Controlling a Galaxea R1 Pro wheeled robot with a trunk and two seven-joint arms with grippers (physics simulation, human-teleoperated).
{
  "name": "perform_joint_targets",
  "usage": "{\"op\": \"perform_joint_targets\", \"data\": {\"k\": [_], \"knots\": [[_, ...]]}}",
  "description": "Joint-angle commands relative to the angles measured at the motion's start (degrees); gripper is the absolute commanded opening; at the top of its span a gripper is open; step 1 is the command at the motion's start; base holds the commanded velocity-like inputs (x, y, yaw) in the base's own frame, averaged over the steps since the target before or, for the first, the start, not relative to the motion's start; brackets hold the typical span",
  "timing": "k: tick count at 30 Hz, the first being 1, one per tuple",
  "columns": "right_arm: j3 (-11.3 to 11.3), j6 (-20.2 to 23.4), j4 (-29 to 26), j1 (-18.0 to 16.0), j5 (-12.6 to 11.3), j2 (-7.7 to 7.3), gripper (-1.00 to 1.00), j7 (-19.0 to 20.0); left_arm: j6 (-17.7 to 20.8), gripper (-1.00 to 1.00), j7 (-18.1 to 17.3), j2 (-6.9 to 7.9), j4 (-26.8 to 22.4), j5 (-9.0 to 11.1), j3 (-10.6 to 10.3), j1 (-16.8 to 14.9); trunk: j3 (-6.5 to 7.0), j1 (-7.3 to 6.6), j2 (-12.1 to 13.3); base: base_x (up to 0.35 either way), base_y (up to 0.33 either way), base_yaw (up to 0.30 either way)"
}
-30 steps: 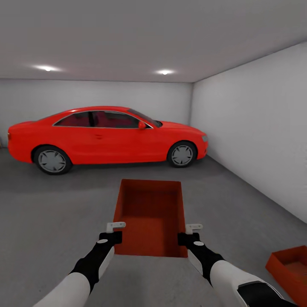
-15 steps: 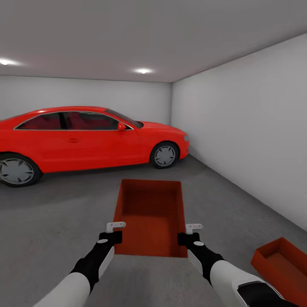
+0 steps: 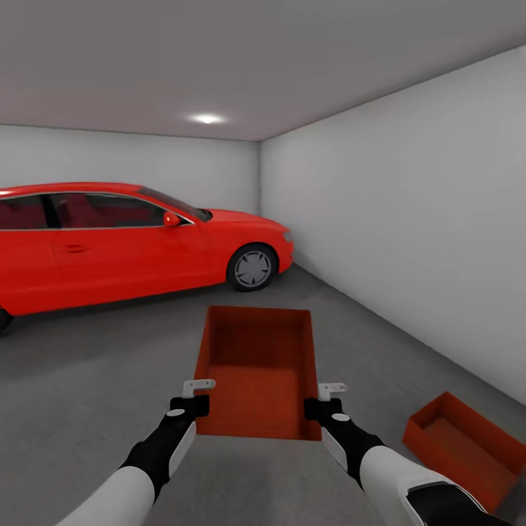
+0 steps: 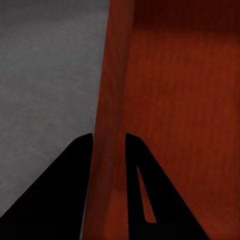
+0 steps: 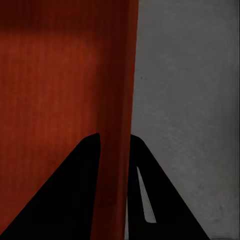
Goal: Move the two storage containers from the living room to the garage. In the garage, place one container on the floor and stack the other container on top of it (either order is fine).
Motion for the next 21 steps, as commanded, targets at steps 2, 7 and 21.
{"op": "perform_joint_targets", "data": {"k": [2,7,21], "knots": [[-2.05,-2.61,-0.1,-0.07,0.08,0.01,-1.0,-4.4,0.47,-1.0,3.04,0.0,-0.09,3.62,1.0,-0.01,-0.09,0.02,-0.08,0.007,0.001,-0.291],[-2.05,-2.61,-0.1,-0.07,0.08,0.01,-1.0,-4.4,0.47,-1.0,3.04,0.0,-0.03,3.62,1.03,-0.01,-0.09,0.02,-0.08,0.002,0.0,-0.291],[-2.05,-2.61,-0.1,-0.07,0.13,0.01,-1.0,-4.4,0.47,-1.0,3.04,0.0,-0.11,3.62,1.03,-0.01,-0.09,0.02,-0.08,0.0,0.0,-0.291]]}}
